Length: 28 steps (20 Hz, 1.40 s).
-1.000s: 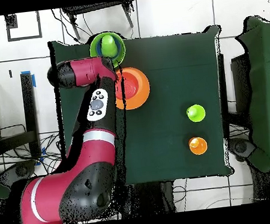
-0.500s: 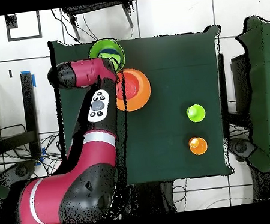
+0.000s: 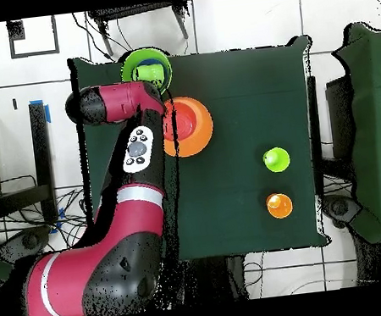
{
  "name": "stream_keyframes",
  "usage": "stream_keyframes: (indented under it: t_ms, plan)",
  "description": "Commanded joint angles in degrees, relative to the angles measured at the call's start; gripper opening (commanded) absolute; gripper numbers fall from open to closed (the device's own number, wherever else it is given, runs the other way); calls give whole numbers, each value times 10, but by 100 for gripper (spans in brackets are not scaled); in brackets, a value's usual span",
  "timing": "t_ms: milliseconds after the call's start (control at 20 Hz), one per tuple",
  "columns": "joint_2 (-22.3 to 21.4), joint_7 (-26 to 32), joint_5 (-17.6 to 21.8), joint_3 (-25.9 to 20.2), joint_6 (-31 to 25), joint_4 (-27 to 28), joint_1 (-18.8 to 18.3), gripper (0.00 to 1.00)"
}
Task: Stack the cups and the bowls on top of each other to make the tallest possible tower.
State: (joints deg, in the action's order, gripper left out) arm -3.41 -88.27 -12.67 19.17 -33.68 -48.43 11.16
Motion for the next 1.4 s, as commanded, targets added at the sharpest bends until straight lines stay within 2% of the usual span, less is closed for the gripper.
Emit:
stream_keyframes:
  t_ms: [50,550,850,1400]
  plan:
    - [12,-39,16,-69,-72,-42,4,0]
    - [3,-27,15,-58,-131,1,3,0]
    - [-14,-14,18,-36,-224,66,2,0]
    - [-15,-8,9,-30,-381,187,-9,0]
